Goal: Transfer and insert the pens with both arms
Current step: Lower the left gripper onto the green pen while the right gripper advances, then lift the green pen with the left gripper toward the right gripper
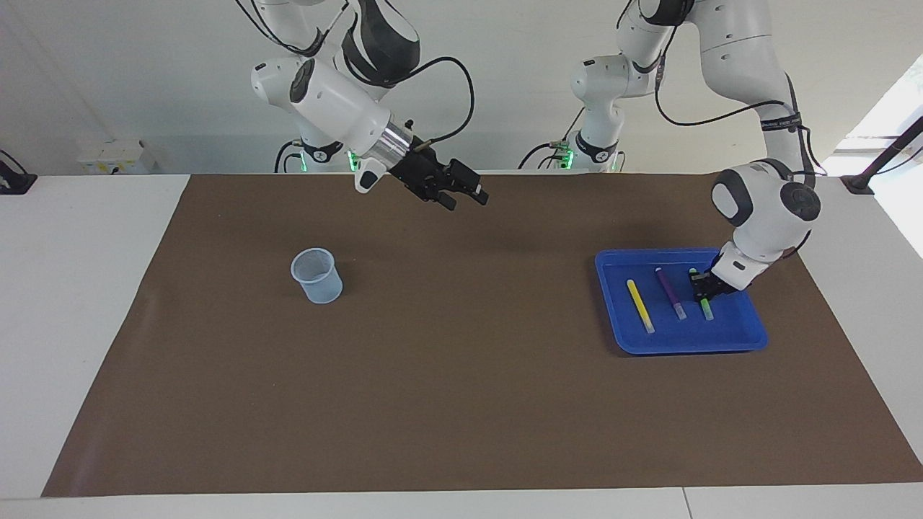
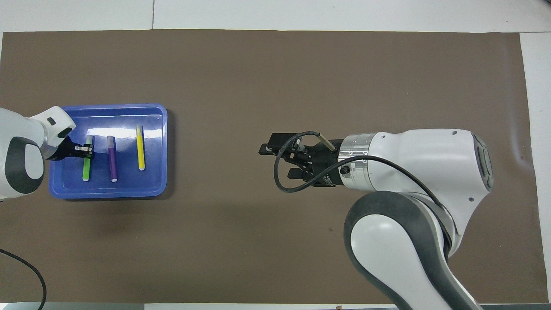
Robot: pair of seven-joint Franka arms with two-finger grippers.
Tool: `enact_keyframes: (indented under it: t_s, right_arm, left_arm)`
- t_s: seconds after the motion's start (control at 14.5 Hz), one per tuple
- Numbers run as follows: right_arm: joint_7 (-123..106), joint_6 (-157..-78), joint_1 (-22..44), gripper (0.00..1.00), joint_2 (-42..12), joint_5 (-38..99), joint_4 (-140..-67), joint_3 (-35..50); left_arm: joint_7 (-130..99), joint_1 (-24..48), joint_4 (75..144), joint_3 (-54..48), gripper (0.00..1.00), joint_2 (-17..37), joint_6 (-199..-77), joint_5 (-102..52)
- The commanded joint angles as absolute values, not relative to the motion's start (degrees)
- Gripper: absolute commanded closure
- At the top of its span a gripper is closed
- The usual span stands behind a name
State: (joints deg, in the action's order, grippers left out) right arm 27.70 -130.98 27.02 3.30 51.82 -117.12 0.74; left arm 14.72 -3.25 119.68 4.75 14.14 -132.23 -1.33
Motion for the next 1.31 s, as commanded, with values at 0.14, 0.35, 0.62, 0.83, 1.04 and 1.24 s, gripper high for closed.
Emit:
enact_keyframes:
  t_s: [0.14,0.35,0.62,0.83,1.04,1.24]
  right_arm:
    - [27.69,-130.96,26.63,0.0,3.52,53.96,-116.98,0.88]
    - [27.51,-130.96,26.63,0.0,3.52,54.14,-116.98,0.97]
    - [27.68,-130.96,27.07,0.0,3.6,54.23,-117.07,0.97]
    - [27.77,-131.13,27.07,0.0,3.6,54.32,-117.07,0.97]
    - [27.77,-132.71,27.42,0.0,3.6,56.94,-117.07,0.97]
    - [27.86,-137.0,29.43,0.0,3.17,59.49,-117.24,1.05]
  left_arm:
    - [9.17,-1.5,107.16,4.92,1.0,15.21,-117.11,-2.2]
    - [-3.12,1.4,100.48,4.75,1.0,14.77,-107.96,-2.37]
    - [-22.71,4.74,95.72,4.66,1.0,13.19,-98.28,-11.5]
    - [-34.94,6.41,96.24,4.57,1.0,11.78,-94.23,-20.27]
    - [-41.73,6.59,98.08,4.57,1.0,10.38,-92.12,-28.8]
    - [-53.58,9.13,102.38,4.57,1.0,8.44,-93.33,-34.95]
